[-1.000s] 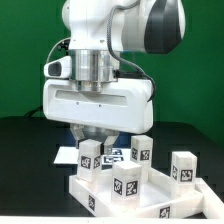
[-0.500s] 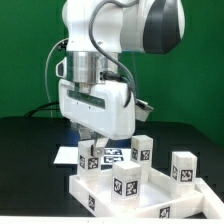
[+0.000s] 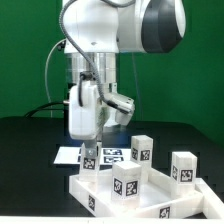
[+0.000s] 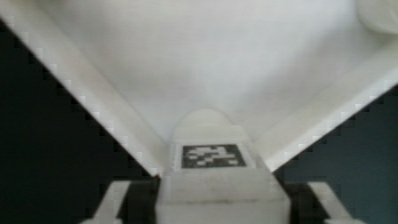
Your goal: Assemble square table
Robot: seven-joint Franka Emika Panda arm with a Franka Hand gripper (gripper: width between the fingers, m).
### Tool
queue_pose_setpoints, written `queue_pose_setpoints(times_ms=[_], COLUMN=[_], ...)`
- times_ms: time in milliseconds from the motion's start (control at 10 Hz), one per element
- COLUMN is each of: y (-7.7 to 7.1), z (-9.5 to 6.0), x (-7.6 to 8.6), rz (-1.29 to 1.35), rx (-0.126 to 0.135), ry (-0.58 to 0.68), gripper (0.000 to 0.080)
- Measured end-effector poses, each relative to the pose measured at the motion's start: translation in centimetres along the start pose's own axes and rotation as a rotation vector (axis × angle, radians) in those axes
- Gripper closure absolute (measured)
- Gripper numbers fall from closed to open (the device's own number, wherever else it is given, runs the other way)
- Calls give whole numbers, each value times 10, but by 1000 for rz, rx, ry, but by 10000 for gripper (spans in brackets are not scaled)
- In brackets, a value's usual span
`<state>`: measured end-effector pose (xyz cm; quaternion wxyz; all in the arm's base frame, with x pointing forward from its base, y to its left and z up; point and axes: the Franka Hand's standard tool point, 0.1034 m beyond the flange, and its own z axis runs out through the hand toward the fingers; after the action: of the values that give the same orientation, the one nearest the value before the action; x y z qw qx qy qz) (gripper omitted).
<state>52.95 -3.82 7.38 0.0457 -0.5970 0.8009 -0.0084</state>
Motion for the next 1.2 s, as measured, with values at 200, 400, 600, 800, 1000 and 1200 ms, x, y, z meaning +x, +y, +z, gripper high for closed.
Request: queue_pose_setpoints(times_ms=[200,400,600,800,1000,1200], y=[0,0,1,0,0,-2], z=[0,0,0,1,0,0], x=[0,0,-2,-1,-1,3], rz=[-31,-257,-579,-661,-854,-1209], rx=[-1,-5,-12,-12,-18,-27], ry=[0,8,10,11,15,31], gripper=[509,241,177,158,151,151])
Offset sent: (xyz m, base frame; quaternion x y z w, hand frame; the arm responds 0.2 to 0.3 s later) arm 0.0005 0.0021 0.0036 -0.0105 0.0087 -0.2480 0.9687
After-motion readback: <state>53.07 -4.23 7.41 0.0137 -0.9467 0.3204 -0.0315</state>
